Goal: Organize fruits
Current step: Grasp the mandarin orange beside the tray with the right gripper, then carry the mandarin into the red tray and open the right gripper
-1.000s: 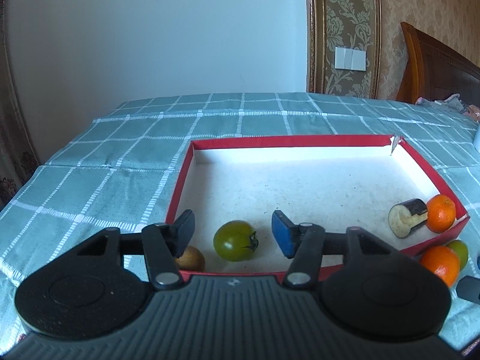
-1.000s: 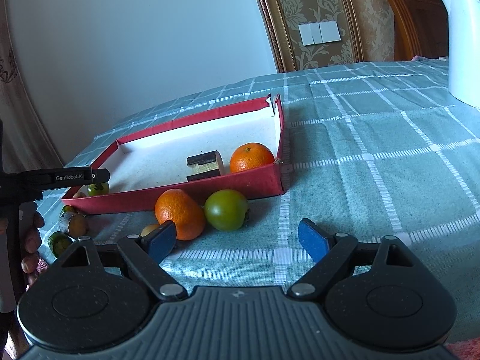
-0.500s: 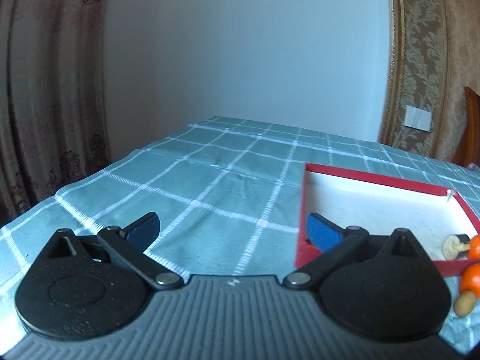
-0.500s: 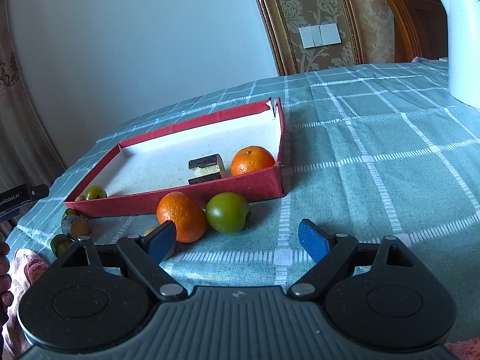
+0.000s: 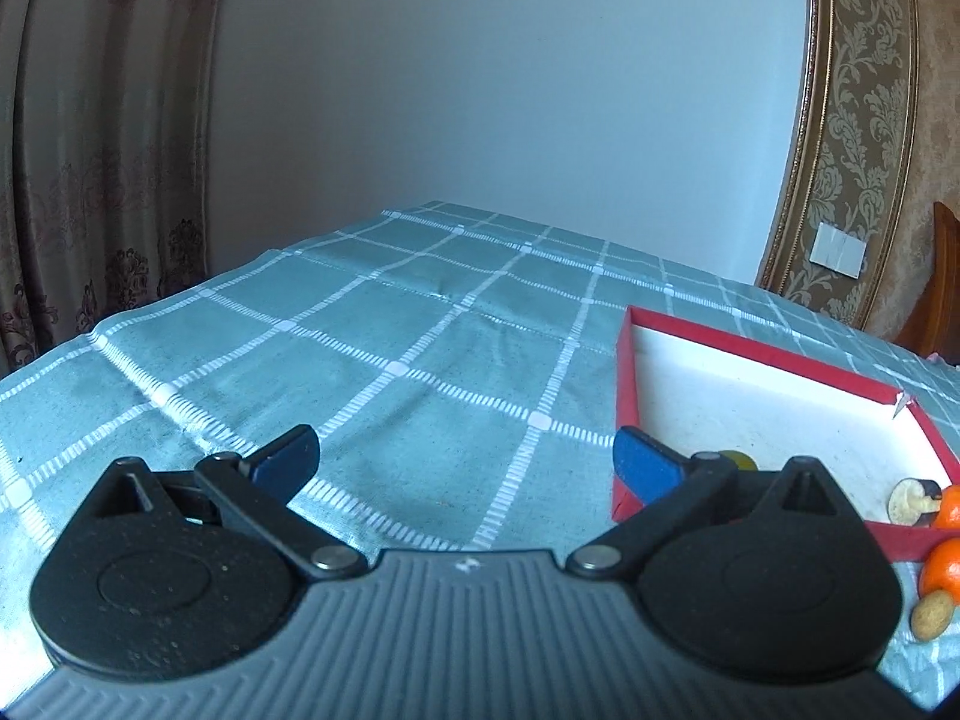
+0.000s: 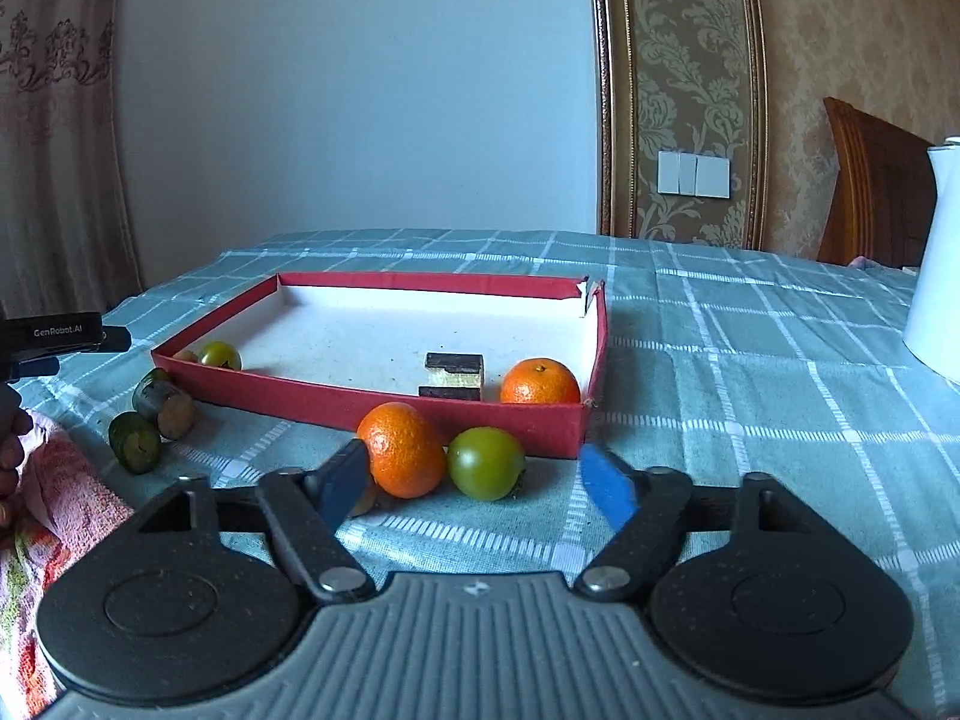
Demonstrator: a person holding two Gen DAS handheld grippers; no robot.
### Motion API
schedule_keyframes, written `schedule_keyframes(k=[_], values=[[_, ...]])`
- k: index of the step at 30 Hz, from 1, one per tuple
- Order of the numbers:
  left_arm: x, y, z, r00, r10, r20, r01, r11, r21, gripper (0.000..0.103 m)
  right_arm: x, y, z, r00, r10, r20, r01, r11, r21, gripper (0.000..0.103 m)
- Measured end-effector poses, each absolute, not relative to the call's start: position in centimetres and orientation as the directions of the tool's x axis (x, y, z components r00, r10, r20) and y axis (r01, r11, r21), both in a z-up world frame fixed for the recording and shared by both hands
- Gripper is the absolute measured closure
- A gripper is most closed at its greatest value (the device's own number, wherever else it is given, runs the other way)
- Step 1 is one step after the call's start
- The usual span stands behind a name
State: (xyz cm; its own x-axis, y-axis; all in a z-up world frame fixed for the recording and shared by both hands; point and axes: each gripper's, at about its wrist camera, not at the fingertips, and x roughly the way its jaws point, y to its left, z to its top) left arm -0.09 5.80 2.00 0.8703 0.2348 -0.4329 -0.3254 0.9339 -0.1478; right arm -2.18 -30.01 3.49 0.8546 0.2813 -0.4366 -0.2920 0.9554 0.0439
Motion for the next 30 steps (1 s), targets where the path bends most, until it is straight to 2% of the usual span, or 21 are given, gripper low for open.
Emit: schedule_keyframes(k=[1, 2, 11, 17, 21, 30], values=[[0.0, 5.9, 2.0, 0.870, 0.232, -0.435, -0.325, 0.933, -0.153, 0.000, -2.0, -30.0, 3.5, 0.848, 0.293, -0.442, -0.303, 0.952, 0.050, 0.061], [0.0, 6.0, 1.9, 0.869, 0.232, -0.437, -0.328, 0.931, -0.159, 0.000, -1.8, -29.9, 3.5, 0.843, 0.298, -0.447, -0.310, 0.949, 0.048, 0.062], [-0.3, 6.0, 2.0, 0.876, 0.218, -0.431, -0.314, 0.935, -0.165, 0.000, -1.2, -27.4, 4.0, 0.821, 0.356, -0.446, -0.411, 0.911, -0.031, 0.062], [-0.3, 6.0, 2.0, 0.877, 0.212, -0.430, -0.309, 0.936, -0.167, 0.000, 0.3, -25.8, 3.5, 0.800, 0.335, -0.498, -0.435, 0.895, -0.098, 0.062], [-0.3, 6.0, 2.0, 0.876, 0.210, -0.433, -0.307, 0.937, -0.167, 0.000, 0.9, -25.6, 3.3, 0.806, 0.331, -0.492, -0.435, 0.893, -0.113, 0.062], [-0.2, 6.1, 2.0, 0.875, 0.213, -0.434, -0.312, 0.935, -0.170, 0.000, 1.3, -27.0, 3.1, 0.786, 0.375, -0.492, -0.425, 0.905, 0.010, 0.068]])
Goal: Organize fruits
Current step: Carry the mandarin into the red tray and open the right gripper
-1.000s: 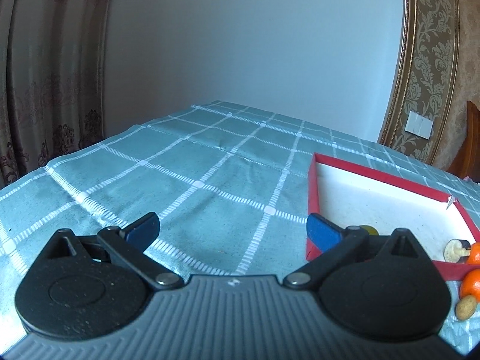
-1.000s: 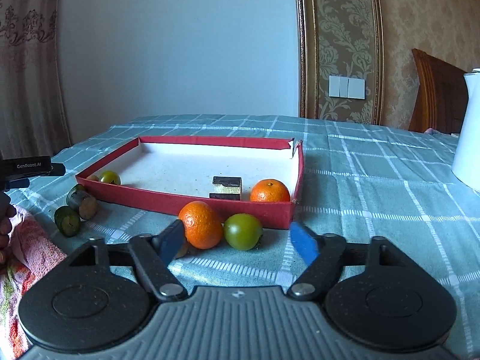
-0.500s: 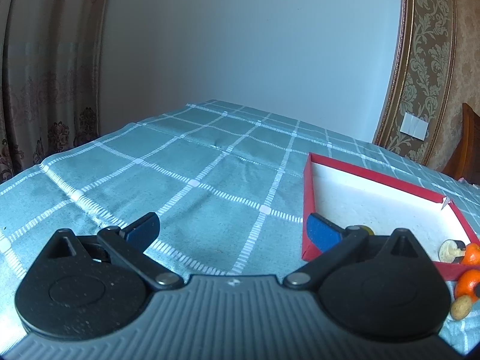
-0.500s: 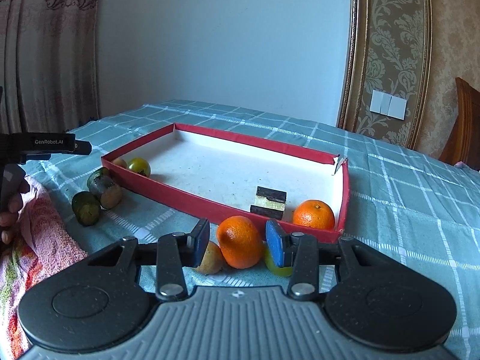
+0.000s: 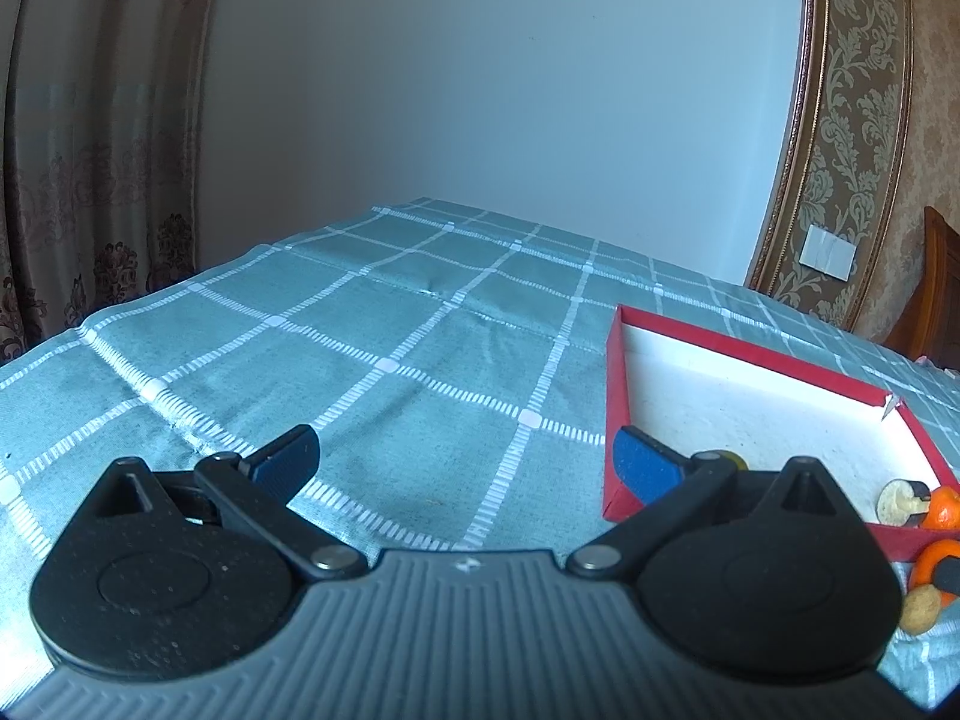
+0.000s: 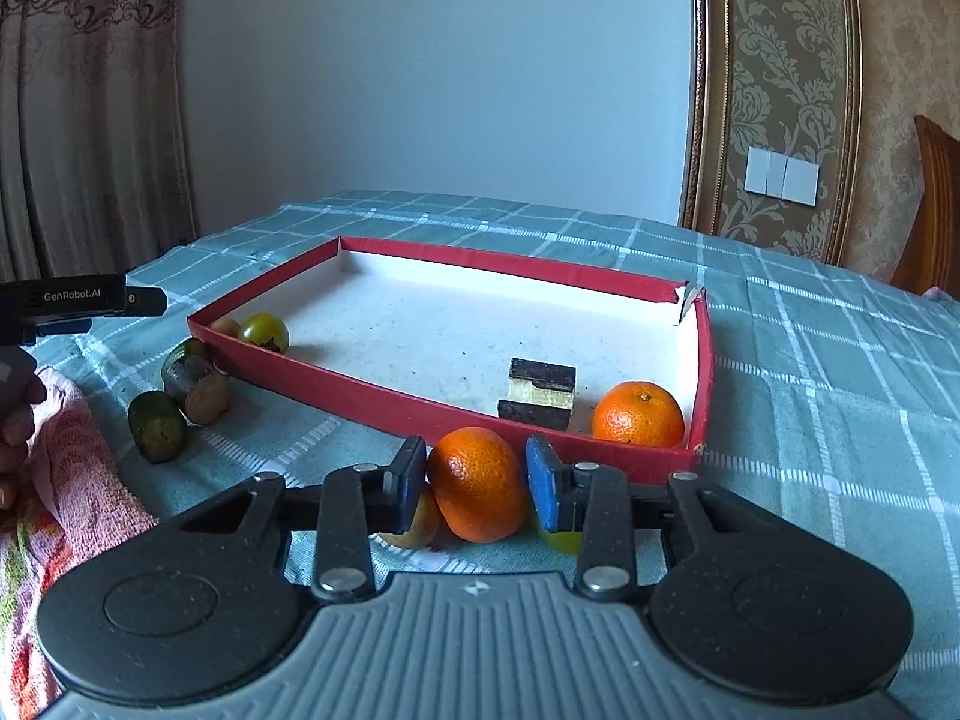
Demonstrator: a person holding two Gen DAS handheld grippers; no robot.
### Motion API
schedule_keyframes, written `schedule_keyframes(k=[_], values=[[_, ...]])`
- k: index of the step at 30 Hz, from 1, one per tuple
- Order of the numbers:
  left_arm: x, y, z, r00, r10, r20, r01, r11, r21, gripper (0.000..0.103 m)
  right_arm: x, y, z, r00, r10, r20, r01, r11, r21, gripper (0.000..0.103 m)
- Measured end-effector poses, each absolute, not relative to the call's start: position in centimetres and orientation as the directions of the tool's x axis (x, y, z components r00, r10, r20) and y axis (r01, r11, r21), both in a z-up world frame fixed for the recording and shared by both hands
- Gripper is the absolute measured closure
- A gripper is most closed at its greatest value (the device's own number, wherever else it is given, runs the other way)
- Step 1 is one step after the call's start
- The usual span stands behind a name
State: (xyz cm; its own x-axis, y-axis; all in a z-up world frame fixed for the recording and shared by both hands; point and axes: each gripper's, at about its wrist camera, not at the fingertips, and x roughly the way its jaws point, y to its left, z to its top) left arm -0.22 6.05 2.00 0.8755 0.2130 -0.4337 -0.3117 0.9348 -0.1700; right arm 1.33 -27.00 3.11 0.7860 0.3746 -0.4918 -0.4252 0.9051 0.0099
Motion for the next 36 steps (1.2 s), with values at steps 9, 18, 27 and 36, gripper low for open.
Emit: schedule_keyframes(k=[9, 18, 27, 36], values=[[-0.2, 6.1, 1.9, 0.874, 0.218, -0.435, -0.317, 0.933, -0.169, 0.000, 0.8, -27.9, 4.9, 0.807, 0.413, -0.422, -0.417, 0.905, 0.087, 0.069], [-0.1, 6.2, 1.9, 0.872, 0.219, -0.437, -0.319, 0.933, -0.169, 0.000, 7.6, -29.8, 7.0, 0.849, 0.316, -0.424, -0.300, 0.948, 0.106, 0.069], [-0.1, 6.1, 1.8, 0.871, 0.212, -0.443, -0.312, 0.936, -0.165, 0.000, 12.3, -30.0, 4.2, 0.818, 0.240, -0.523, -0.249, 0.967, 0.055, 0.069], [-0.1, 6.1, 1.8, 0.870, 0.212, -0.444, -0.314, 0.934, -0.168, 0.000, 10.8, -30.9, 4.1, 0.845, 0.240, -0.478, -0.217, 0.971, 0.103, 0.057]])
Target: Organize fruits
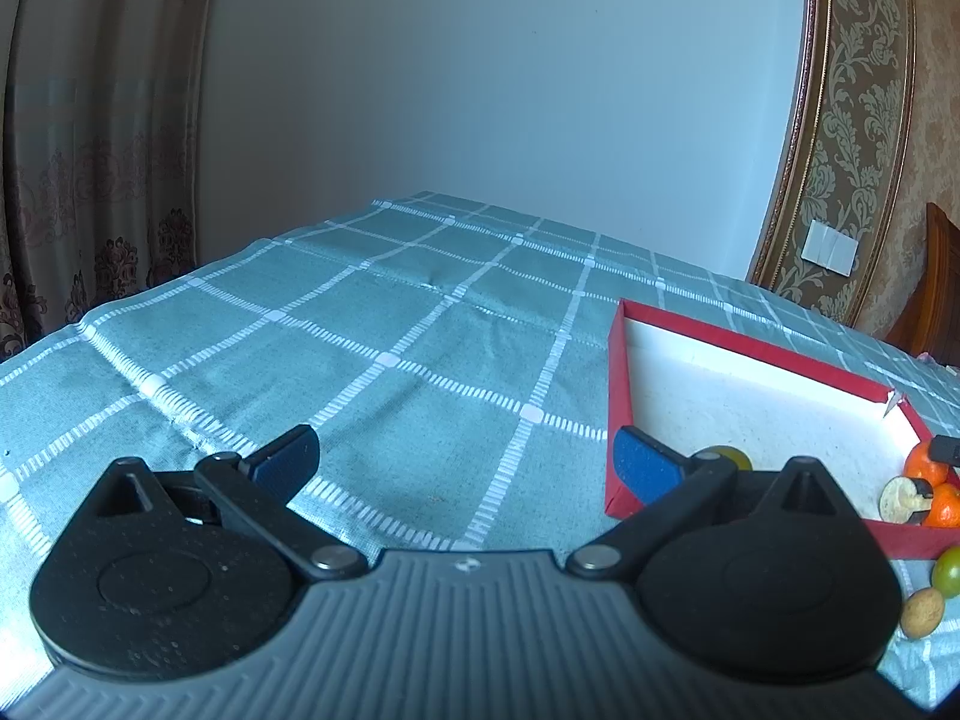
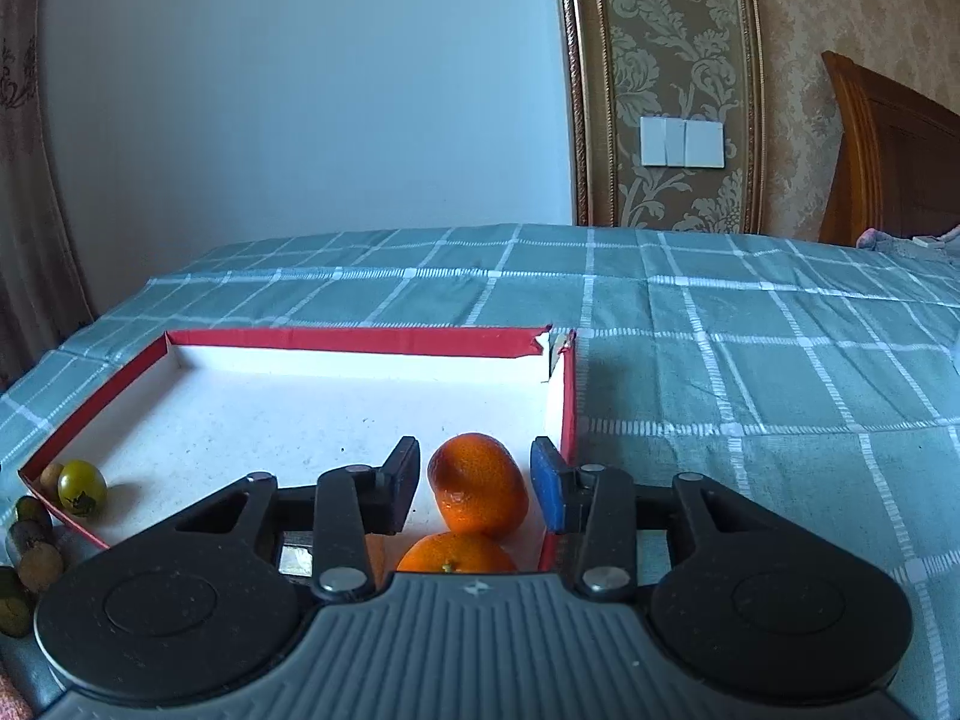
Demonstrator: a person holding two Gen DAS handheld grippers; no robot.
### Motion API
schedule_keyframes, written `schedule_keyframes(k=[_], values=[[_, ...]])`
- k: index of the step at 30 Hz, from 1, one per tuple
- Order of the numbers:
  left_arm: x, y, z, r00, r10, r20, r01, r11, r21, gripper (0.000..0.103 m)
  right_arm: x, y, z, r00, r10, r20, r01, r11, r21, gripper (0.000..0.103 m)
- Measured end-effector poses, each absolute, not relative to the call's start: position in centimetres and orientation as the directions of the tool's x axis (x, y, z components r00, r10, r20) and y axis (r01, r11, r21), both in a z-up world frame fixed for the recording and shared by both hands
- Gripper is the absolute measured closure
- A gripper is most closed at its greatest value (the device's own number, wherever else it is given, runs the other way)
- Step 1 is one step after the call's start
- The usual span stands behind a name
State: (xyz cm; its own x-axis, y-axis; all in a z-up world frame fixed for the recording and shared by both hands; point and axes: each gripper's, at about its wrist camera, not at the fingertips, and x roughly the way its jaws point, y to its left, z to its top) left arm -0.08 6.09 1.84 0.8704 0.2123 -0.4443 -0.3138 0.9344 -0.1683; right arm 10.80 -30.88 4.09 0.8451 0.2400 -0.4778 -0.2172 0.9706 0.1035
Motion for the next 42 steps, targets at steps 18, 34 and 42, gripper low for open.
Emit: schedule_keyframes(k=[18, 34, 42], values=[[-0.6, 6.4, 2.1, 0.877, 0.238, -0.417, -0.339, 0.922, -0.187, 0.000, -0.4, -33.7, 2.9, 0.912, 0.180, -0.369, -0.099, 0.969, 0.228, 0.024], [-6.1, -0.5, 3.4, 0.926, 0.085, -0.367, -0.040, 0.991, 0.129, 0.000, 2.8, -36.0, 2.2, 0.911, 0.189, -0.367, -0.065, 0.944, 0.324, 0.024], [-6.5, -2.8, 2.4, 0.911, 0.062, -0.408, -0.009, 0.992, 0.129, 0.000, 3.5, -36.4, 2.1, 0.906, 0.207, -0.370, -0.075, 0.937, 0.340, 0.024]])
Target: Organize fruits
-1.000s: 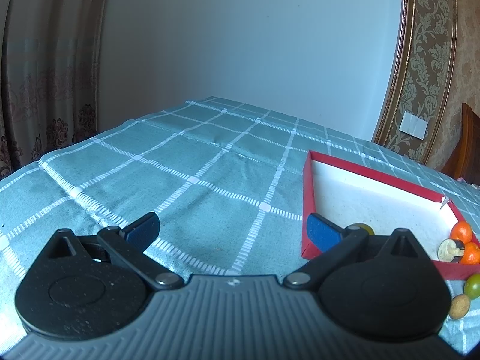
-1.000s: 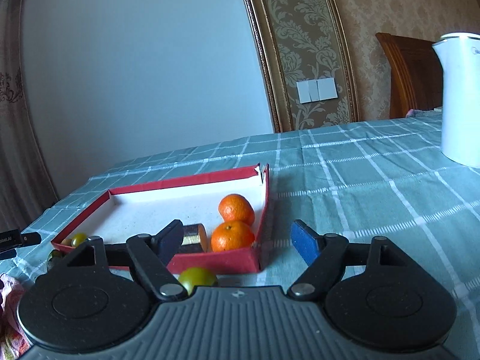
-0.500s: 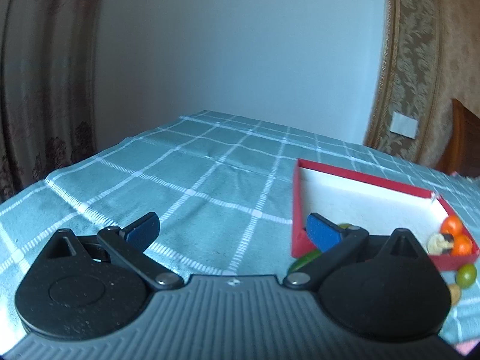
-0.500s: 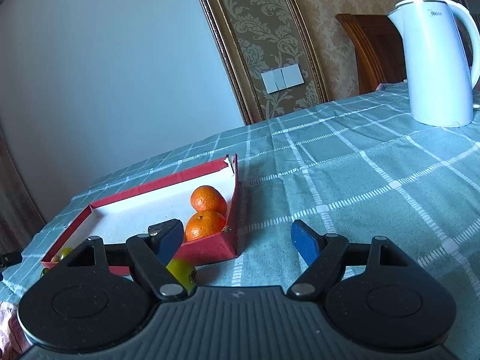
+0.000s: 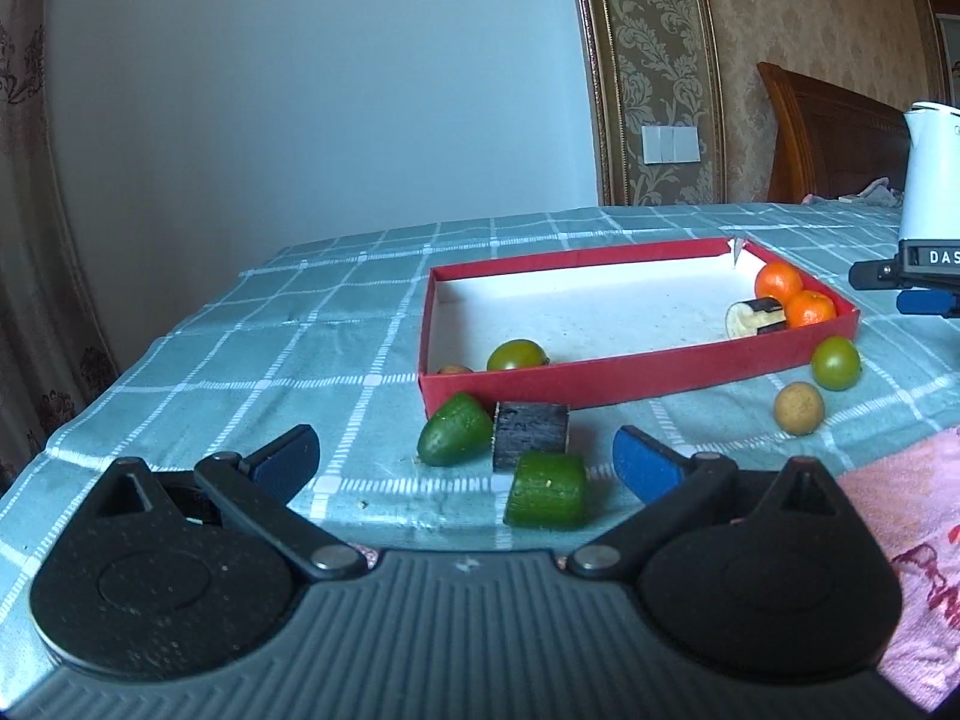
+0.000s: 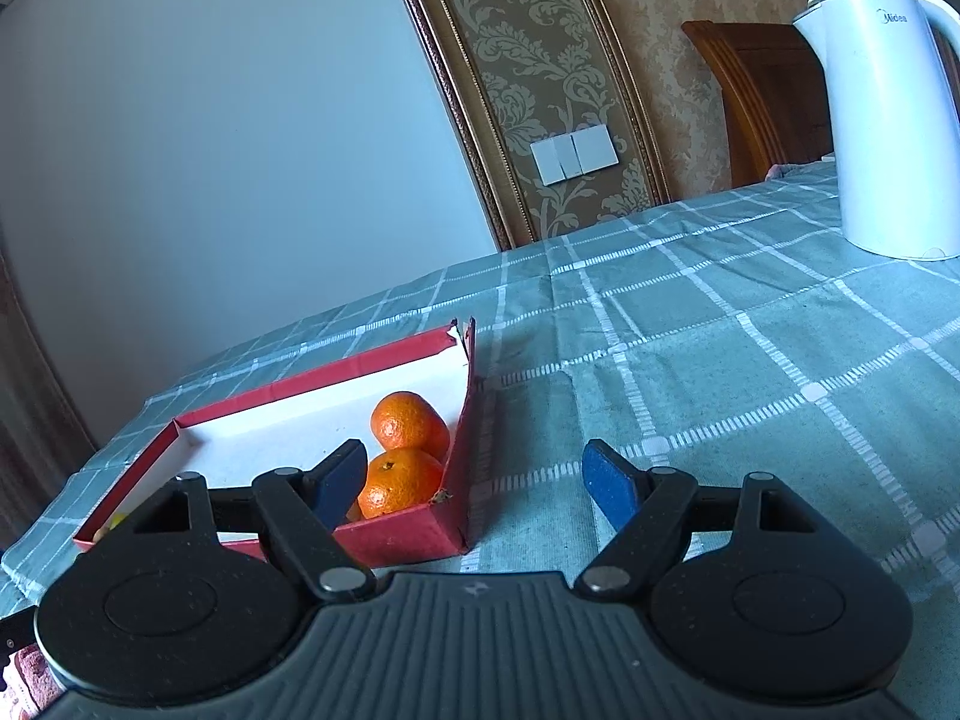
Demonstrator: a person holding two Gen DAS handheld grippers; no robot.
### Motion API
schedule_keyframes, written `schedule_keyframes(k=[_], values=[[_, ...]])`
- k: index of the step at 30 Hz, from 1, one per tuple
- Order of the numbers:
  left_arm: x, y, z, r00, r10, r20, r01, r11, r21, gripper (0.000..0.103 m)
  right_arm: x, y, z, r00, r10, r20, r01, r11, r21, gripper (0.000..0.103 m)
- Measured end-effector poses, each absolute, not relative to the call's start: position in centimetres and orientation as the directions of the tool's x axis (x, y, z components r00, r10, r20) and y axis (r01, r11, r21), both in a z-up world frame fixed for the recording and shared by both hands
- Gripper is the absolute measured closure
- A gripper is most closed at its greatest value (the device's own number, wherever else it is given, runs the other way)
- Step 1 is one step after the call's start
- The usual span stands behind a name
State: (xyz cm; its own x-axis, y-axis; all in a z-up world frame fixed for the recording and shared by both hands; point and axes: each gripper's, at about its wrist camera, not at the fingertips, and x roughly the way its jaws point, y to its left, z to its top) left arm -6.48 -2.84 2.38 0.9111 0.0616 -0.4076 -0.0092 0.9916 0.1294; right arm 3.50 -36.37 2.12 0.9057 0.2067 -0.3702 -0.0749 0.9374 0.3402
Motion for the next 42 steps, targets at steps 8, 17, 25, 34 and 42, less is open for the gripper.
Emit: schedule_keyframes(k=[8, 17, 25, 34, 42], values=[[-5.2, -4.6, 1.4, 0.884, 0.036, -0.467, 0.020, 0.993, 0.114, 0.008, 3.5, -36.4, 2.1, 0.905, 0.210, -0.370, -0.077, 0.936, 0.343, 0.024], [-3.0, -4.2, 0.4, 0.815, 0.056, -0.576, -0.027, 0.998, 0.059, 0.009, 3.7, -36.1, 2.2, 0.896, 0.213, -0.389, -0.078, 0.940, 0.333, 0.024], [-2.7, -3.9, 0.3, 0.807, 0.058, -0.587, -0.041, 0.998, 0.043, 0.004, 3.7, -36.0, 2.2, 0.889, 0.218, -0.402, -0.085, 0.943, 0.323, 0.024], [-2.7, -3.6, 0.3, 0.804, 0.047, -0.592, -0.042, 0.999, 0.023, 0.004, -0.2, -34.5, 3.9, 0.864, 0.205, -0.460, -0.130, 0.973, 0.191, 0.010], [-2.8, -3.6, 0.4, 0.807, 0.046, -0.589, -0.039, 0.999, 0.024, 0.005, 0.2, -32.6, 1.4, 0.783, 0.143, -0.605, -0.142, 0.989, 0.050, 0.010]])
